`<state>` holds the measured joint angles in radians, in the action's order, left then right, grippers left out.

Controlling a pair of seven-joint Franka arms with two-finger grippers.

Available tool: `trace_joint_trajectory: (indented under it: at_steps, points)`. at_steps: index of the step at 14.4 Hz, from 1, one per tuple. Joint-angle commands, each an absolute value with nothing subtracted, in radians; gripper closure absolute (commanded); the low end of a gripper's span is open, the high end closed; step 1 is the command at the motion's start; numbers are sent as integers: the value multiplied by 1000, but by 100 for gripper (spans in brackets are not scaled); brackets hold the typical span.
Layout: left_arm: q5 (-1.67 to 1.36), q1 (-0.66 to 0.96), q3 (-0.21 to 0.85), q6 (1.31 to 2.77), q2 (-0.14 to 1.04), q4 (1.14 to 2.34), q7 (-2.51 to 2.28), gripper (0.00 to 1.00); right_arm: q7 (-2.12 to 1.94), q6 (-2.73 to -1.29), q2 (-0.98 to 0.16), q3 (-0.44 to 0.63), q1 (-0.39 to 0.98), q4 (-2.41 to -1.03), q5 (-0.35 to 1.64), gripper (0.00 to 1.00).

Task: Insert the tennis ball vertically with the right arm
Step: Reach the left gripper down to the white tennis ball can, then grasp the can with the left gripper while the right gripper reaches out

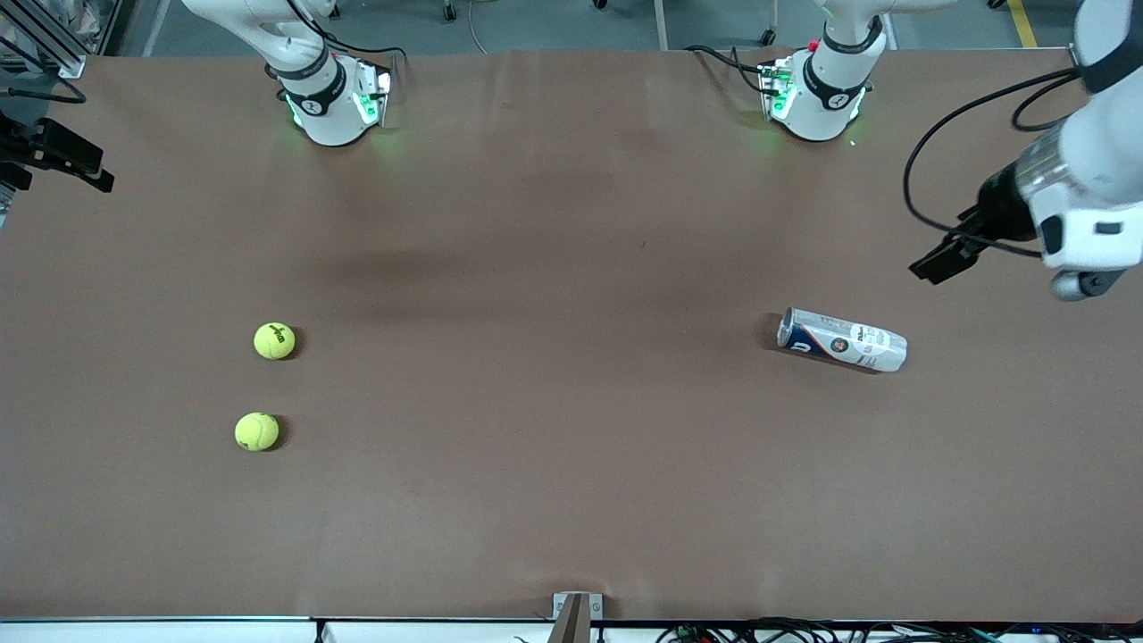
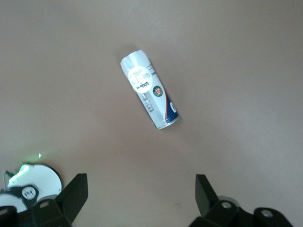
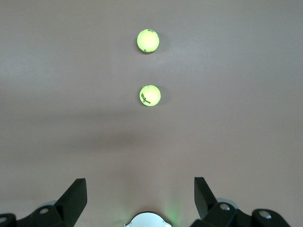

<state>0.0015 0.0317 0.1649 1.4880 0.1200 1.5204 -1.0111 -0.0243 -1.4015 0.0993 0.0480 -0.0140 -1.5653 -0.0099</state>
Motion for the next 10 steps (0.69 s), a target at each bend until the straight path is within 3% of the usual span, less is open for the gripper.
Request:
trace_joint_trajectory:
  at_steps: [1,6,10]
  points:
    - [64,57,179,1482,176,1514,-1150,0,-35,-1405,117,48,-18,-1575,-15,0]
    - [214,123,181,1587,248,1590,-1492,0,-34,-1405,112,48,-20,-1566,-23,0]
    - [294,127,181,1764,244,1757,-1641,0,-29,-1420,77,48,-31,-1548,-60,0]
